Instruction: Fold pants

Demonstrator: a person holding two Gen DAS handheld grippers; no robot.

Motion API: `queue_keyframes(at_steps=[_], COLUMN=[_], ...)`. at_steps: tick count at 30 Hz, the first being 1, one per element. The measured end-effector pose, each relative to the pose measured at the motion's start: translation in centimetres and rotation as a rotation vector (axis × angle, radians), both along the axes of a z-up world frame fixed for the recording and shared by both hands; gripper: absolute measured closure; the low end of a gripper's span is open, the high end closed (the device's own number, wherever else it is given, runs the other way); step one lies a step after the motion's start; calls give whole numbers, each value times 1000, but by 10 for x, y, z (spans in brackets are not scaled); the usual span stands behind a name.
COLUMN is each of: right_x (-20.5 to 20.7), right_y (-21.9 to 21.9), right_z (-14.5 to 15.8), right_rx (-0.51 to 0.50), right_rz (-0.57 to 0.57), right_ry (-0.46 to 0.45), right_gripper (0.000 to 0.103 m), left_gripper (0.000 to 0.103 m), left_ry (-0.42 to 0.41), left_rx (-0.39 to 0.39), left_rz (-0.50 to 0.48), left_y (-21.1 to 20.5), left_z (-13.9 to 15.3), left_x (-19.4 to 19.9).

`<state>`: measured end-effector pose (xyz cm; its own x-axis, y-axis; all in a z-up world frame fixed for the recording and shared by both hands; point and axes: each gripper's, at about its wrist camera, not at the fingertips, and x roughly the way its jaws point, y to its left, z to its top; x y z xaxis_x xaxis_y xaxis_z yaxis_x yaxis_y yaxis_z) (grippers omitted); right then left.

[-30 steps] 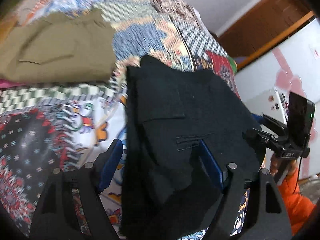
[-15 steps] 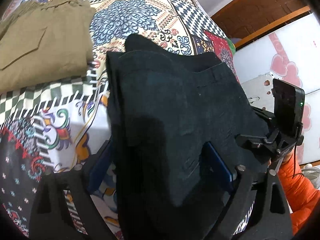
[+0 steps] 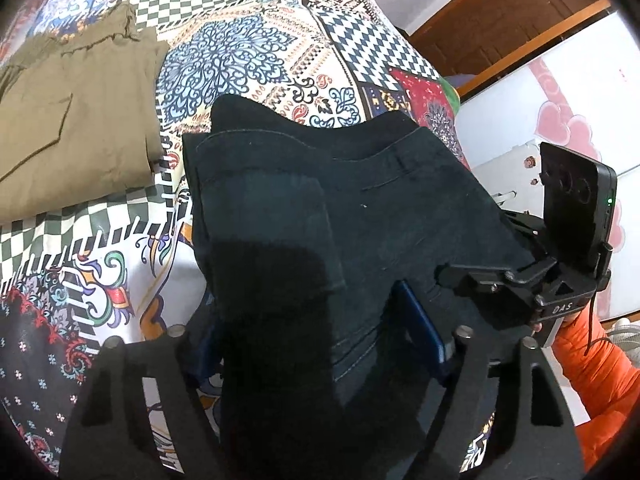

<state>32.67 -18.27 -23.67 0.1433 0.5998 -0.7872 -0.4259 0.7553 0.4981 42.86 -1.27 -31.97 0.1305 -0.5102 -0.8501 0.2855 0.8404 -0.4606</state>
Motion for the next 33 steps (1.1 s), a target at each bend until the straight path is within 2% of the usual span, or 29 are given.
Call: queue_keyframes(at_steps=[4,5,6,12,17,26,33], right_x=[-6,-6,-6,-9,-14,-22,-26], right_y=[3,4,5,4,1,7,22], right_z=[11,13,15,33,47,85,109], right_rx=[-23,-28,-35,-40,-44,-53,-48], right_rz=[8,7,3,-12,-20,-35,-27], right_ry=[-53,-61,-71,-122,-160,-254,-321], right_gripper=[51,54,61,70,73,76,77], left_gripper=[39,41,47,60,63,66,67], left_ry=[-42,-50,-60,-135,-198,-266,-336], left_rx=[12,16,26,76,94,56,45], left_rz=[-2,1,3,3,5,45,90], left_y=[3,3,4,1,2,11,34], left_z=[13,16,19,41,63,91,119], left_x=[-6,-7,-9,-18,-33,-44,-58])
